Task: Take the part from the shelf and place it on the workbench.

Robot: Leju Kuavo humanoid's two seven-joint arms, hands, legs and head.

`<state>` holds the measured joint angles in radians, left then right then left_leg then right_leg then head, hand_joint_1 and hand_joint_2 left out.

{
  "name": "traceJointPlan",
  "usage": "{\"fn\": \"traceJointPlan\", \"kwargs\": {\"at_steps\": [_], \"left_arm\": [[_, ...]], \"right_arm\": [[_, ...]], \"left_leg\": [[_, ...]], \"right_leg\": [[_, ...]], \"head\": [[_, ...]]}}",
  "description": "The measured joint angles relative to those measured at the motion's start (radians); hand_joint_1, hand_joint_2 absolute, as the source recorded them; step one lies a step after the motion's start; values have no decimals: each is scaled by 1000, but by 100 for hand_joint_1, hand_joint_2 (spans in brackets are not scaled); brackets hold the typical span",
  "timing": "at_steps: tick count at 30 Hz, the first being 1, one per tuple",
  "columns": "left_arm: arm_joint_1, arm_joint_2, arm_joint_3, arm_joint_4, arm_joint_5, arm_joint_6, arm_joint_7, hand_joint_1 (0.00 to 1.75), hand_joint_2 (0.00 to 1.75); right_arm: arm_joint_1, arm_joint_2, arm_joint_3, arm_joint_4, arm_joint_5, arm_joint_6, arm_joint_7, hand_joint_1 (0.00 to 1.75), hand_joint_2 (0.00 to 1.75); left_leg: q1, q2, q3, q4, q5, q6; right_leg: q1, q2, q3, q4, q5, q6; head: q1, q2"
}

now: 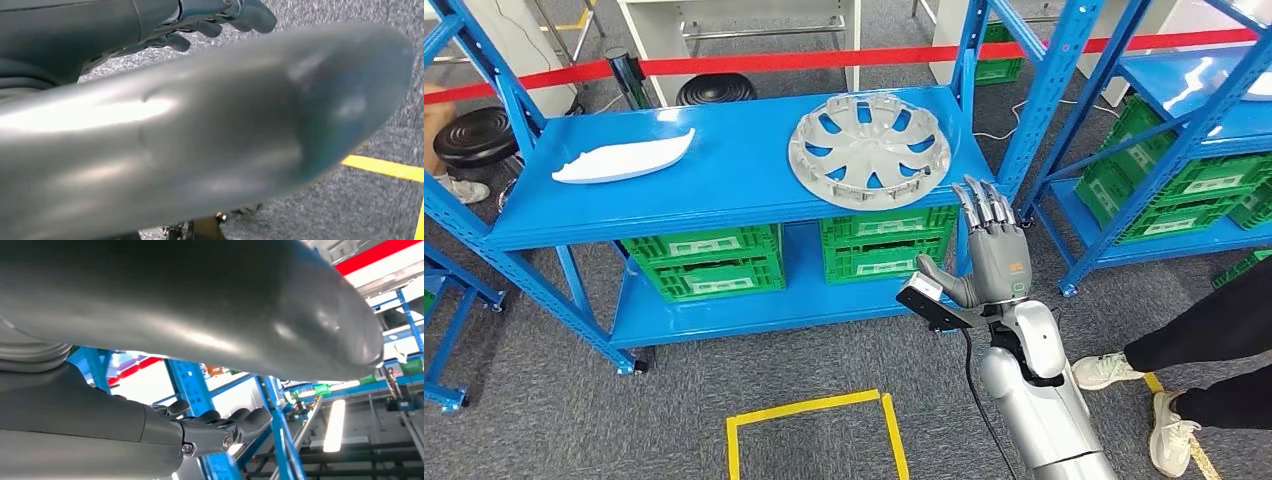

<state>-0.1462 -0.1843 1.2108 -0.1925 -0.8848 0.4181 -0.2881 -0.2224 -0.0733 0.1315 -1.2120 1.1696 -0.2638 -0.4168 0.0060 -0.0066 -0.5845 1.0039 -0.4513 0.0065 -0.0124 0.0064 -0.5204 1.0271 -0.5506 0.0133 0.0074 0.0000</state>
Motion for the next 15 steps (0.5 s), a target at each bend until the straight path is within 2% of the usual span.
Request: {"fn": "traceJointPlan", "kwargs": {"at_steps": [1,3,4,5,6,7,8,9,10,11,14,15], "left_arm": [[0,0,0,0,0,0,0,0,0],[0,0,0,0,1,0,0,0,0],[0,0,0,0,2,0,0,0,0],[1,0,0,0,2,0,0,0,0],[2,0,0,0,2,0,0,0,0],[2,-1,0,0,2,0,0,0,0],[3,-2,0,0,2,0,0,0,0],[2,-3,0,0,2,0,0,0,0],[1,-3,0,0,2,0,0,0,0],[1,-3,0,0,2,1,0,0,0],[0,-2,0,0,2,1,1,0,0],[0,-3,0,0,2,1,1,0,0]], "right_arm": [[-2,0,0,-1,0,0,-1,0,0],[-4,-1,-1,-1,0,1,-2,0,0],[-3,-1,-1,-1,1,2,-2,0,0],[-2,-1,-1,0,1,2,-2,0,0],[-2,-1,-1,0,1,2,-2,0,0],[-3,-1,-1,0,1,2,-2,0,0],[-4,-1,-1,0,2,2,-2,0,0],[-5,-1,-1,1,3,2,-2,0,0],[-6,-1,-1,1,3,2,-2,0,0],[-6,-1,-1,2,4,2,-1,0,0],[-6,-1,-1,2,5,1,0,0,0],[-7,-1,-1,2,6,0,0,0,0]], "left_leg": [[2,0,6,-4,-2,6],[2,1,13,-4,-11,13],[1,1,18,-4,-17,14],[1,0,25,-4,-23,13],[1,-1,34,-3,-30,11],[1,-2,45,-3,-38,9],[1,-3,55,-3,-47,6],[0,-4,62,-1,-57,1],[-2,-5,67,-1,-64,-4],[-3,-5,68,-1,-70,-10],[-2,-5,79,-4,-80,-29],[-2,-4,75,12,-91,-35]], "right_leg": [[-1,-1,-22,43,-19,4],[-1,-2,-112,189,-71,10],[-2,-2,-156,249,-82,12],[-2,-2,-187,281,-75,12],[-2,-2,-194,267,-44,11],[-2,-2,-180,212,4,10],[-2,-3,-155,137,54,7],[0,-4,-127,68,87,3],[1,-4,-106,19,105,-3],[4,-4,-95,-3,107,-8],[5,-1,-85,-8,96,-29],[4,-1,-78,-11,94,-36]], "head": [[2,0],[4,0],[4,0],[4,0],[4,0],[5,0],[6,0],[6,0],[6,0],[5,0],[5,0],[2,0]]}}
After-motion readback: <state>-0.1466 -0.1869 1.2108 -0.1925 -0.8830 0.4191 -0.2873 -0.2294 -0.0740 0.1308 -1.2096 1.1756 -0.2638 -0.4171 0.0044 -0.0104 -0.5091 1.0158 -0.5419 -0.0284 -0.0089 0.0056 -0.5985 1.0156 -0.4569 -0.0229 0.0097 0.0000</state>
